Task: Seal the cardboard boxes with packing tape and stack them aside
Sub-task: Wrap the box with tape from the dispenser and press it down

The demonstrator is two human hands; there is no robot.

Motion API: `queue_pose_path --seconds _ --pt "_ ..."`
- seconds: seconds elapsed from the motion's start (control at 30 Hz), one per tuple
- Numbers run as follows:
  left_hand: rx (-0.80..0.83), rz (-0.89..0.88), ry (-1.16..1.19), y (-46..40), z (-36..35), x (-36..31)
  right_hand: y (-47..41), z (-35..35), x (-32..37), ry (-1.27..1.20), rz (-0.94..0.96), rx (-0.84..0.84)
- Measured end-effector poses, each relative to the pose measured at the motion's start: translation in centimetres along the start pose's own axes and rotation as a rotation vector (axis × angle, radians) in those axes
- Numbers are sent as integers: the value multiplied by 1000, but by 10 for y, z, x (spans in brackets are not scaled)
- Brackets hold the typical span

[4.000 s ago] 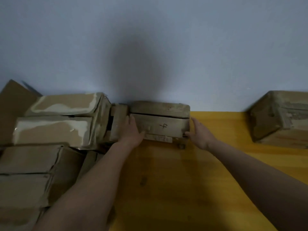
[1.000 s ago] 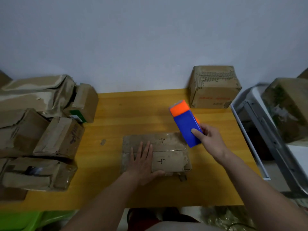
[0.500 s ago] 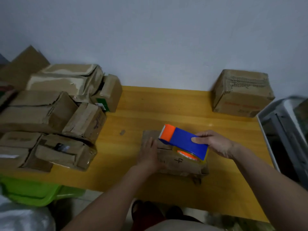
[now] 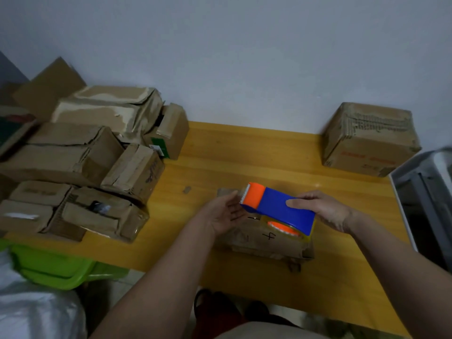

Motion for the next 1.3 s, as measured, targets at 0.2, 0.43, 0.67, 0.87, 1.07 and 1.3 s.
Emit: queue_pose_path --seconds 0.2,0.43,0.67,0.87,1.07,1.3 --pt "-223 -29 -22 -8 1 5 -10 -14 9 139 16 -38" --pt "-500 -188 72 -5 55 7 -11 5 8 390 -22 9" --pt "-756 -346 -38 8 77 -7 -29 -16 17 494 7 -43" --pt "-812 -375 -66 4 85 -7 -39 -27 22 590 -8 -67" --pt "-857 -344 -118 -8 93 -6 -46 -35 24 664 -30 -75" --pt "-829 -367 -339 -24 94 1 -47 -35 21 672 -54 -76"
Point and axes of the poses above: each hand's wrist, its own y-axis away from the middle knuckle, its own z-axis out of the back of the hand, x = y × z, the point moved 6 cm from there along -y, towards the middle knuckle, and after that the axes turned 10 degrees about z, right-handed, at the moved point
